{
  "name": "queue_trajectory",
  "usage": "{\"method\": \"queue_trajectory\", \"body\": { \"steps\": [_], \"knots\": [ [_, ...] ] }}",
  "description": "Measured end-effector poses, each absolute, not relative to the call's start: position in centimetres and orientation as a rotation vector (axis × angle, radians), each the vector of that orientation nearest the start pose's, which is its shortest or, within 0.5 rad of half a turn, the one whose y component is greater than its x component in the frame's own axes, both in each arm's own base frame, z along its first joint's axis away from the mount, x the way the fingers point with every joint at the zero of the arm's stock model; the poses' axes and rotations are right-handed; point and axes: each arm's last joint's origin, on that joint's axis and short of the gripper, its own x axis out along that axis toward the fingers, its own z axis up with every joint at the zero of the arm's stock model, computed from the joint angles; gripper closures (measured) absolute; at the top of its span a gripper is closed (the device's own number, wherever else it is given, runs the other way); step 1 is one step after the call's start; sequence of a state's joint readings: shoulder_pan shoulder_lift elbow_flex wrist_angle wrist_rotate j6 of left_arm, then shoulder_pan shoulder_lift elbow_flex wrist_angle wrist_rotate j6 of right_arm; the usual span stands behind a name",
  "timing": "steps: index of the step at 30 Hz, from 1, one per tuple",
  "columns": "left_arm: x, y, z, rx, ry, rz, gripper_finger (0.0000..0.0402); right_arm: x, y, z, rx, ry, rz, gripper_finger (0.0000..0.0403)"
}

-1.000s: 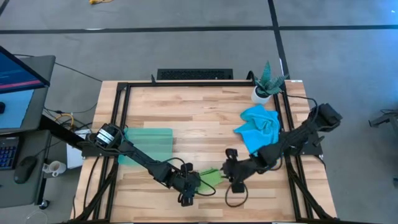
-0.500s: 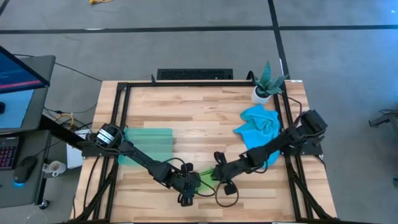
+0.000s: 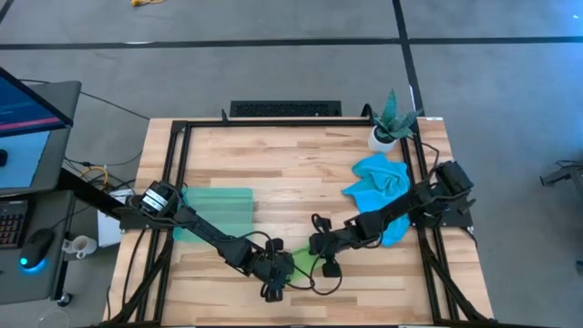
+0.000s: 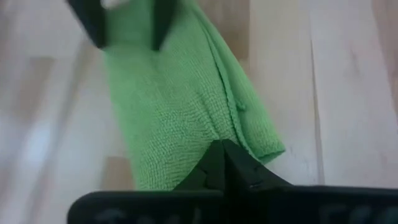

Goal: Roll microfiber towels into tight, uniform cylinder then place into a basket
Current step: Roll the green towel

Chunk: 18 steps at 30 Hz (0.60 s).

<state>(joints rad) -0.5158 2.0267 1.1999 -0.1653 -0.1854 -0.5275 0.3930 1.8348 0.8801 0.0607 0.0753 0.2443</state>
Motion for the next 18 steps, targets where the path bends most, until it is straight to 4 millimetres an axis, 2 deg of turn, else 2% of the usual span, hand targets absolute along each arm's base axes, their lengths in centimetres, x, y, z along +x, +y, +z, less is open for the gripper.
{"method": "queue_trajectory", "body": {
  "steps": [4, 12, 18],
  "knots": [
    [35.2, -19.3, 12.3, -0.103, 0.962, -0.041, 0.0214, 31.6, 12.9, 10.9, 0.014, 0.913, 0.185, 0.0397],
    [35.4, -19.5, 13.1, -0.058, 0.988, -0.019, 0.0214, 31.6, 12.6, 10.8, 0.055, 0.934, 0.155, 0.0385],
    [34.5, -19.4, 15.8, -0.027, 1.008, 0.0, 0.0214, 31.6, 12.6, 10.7, 0.055, 0.934, 0.154, 0.0393]
  ]
}}
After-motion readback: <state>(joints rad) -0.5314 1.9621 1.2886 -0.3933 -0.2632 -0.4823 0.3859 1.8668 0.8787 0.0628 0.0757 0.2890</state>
